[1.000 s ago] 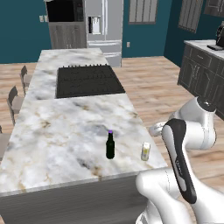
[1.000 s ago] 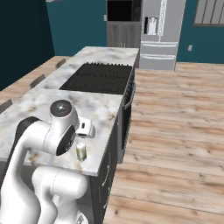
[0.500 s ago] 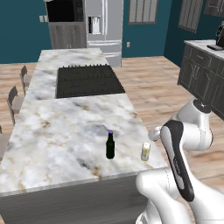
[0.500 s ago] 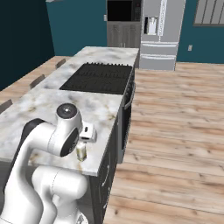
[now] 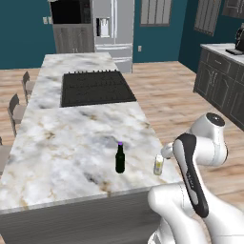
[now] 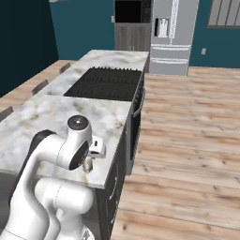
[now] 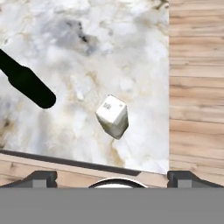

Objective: Pick the beer, boxed drink from the counter and place them in the open cabinet.

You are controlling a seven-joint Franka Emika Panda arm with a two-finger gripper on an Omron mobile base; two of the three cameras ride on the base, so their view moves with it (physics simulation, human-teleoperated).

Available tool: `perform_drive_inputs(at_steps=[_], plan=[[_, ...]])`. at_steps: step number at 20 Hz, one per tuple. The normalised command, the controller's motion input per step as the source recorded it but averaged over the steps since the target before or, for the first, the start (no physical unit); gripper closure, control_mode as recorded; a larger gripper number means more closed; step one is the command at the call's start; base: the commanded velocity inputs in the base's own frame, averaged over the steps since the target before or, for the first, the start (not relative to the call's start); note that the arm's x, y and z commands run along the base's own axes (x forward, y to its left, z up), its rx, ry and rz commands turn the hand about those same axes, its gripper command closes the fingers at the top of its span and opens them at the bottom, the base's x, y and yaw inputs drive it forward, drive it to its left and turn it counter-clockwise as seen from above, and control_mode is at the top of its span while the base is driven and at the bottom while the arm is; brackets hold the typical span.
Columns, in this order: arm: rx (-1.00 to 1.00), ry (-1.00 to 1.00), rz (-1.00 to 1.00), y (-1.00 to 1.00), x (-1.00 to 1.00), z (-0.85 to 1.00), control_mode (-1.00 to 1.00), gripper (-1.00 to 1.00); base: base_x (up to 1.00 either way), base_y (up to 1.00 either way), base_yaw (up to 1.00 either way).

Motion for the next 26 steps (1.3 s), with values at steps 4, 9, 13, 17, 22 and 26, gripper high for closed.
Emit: perform_drive_inputs(at_steps=[4, 9, 13, 17, 22, 26], plan=[[0.0, 0.0, 0.0, 0.04, 0.0, -0.31, -1.0, -1.0, 0.0, 0.0, 0.0], [0.0, 0.0, -0.01, 0.14, 0.01, -0.16, -1.0, -1.0, 0.0, 0.0, 0.0], [0.0, 0.0, -0.02, 0.21, 0.01, -0.15, -1.0, -1.0, 0.0, 0.0, 0.0], [0.0, 0.0, -0.04, 0.18, 0.03, -0.18, -1.0, -1.0, 0.0, 0.0, 0.0], [0.0, -0.01, -0.07, 0.06, 0.11, -0.27, -1.0, -1.0, 0.0, 0.0, 0.0], [0.0, -0.06, -0.07, 0.0, 0.13, -0.38, -1.0, -1.0, 0.0, 0.0, 0.0]])
